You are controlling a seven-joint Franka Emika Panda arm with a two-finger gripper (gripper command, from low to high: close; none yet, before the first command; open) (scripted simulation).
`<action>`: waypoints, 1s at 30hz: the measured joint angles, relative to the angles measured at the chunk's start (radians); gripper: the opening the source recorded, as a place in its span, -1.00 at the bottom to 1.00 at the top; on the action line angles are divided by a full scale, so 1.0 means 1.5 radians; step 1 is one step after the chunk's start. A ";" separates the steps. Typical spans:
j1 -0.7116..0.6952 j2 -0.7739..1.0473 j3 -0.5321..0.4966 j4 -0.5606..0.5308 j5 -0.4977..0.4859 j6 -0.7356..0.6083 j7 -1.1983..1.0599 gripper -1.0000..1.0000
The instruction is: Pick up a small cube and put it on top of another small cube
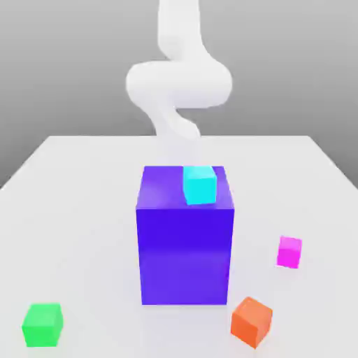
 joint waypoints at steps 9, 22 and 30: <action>0.156 0.211 0.056 -0.158 0.024 0.155 -0.145 0.00; 0.327 0.550 0.124 -0.334 -0.080 0.402 -0.226 0.00; 0.423 0.664 0.016 -0.313 -0.143 0.493 -0.179 -1.00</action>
